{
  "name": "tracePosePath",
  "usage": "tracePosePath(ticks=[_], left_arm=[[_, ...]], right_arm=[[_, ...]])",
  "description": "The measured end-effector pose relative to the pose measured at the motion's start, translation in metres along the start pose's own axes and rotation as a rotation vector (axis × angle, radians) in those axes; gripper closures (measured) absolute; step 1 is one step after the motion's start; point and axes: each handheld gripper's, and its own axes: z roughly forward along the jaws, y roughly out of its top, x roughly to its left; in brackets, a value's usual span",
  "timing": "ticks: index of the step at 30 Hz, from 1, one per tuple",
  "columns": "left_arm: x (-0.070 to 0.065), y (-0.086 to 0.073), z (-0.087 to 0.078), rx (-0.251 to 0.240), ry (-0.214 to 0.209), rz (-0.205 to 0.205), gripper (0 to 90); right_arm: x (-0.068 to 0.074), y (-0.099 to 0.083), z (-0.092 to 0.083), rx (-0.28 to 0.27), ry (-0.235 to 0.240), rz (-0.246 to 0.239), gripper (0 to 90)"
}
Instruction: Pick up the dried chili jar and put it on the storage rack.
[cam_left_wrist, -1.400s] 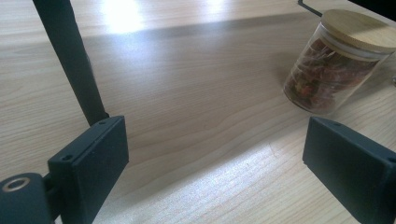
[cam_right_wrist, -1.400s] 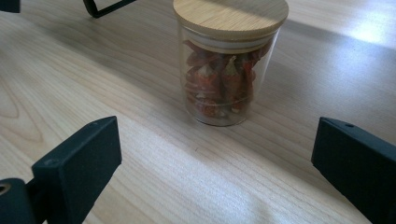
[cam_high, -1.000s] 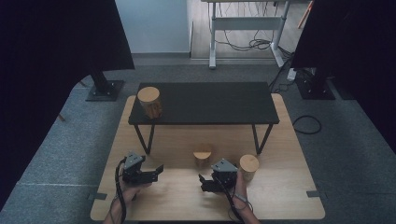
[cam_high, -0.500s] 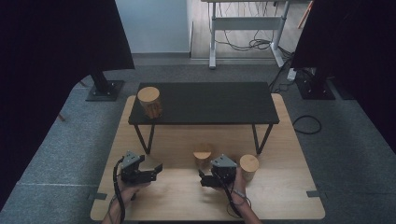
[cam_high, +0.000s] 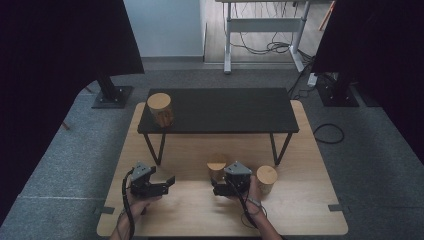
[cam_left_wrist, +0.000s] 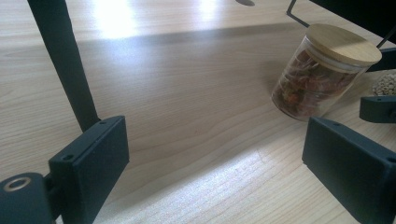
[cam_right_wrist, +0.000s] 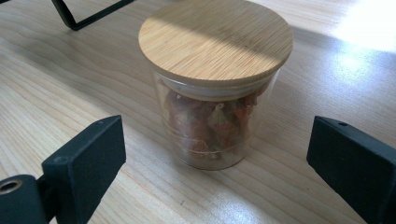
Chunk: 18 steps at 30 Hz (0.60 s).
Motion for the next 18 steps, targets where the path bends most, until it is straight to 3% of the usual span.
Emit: tracePosePath(ticks=[13, 18], left_arm=[[-0.001, 0.001, 0.003, 0.012, 0.005, 0.011, 6.1], [0.002, 0.0, 0.004, 0.018, 0.014, -0.002, 6.4]], right_arm=[[-0.007, 0.004, 0.015, 0.013, 0.006, 0.008, 6.2], [-0.009, 0.003, 0.019, 0.016, 0.006, 0.004, 7.7]])
